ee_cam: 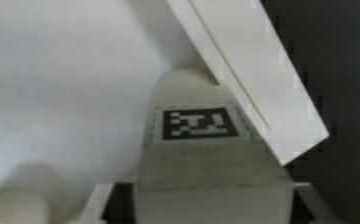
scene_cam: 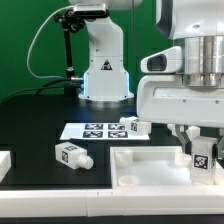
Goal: Assemble one leg
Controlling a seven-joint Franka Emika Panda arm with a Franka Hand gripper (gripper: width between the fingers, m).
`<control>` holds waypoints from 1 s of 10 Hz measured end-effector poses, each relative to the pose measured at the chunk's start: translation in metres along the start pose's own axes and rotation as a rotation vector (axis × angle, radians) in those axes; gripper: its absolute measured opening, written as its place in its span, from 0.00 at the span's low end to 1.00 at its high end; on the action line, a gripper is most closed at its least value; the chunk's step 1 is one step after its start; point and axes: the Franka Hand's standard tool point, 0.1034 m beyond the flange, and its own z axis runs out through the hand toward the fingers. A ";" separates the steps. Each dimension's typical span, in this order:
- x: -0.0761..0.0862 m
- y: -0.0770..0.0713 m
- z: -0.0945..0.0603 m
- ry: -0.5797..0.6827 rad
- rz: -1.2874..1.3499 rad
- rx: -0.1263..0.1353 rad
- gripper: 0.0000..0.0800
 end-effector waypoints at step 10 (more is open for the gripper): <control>-0.003 0.005 0.000 -0.102 1.192 0.005 0.36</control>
Offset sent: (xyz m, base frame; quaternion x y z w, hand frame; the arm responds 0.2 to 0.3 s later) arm 0.0136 0.0046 0.0019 0.0039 -0.0718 0.4001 0.9137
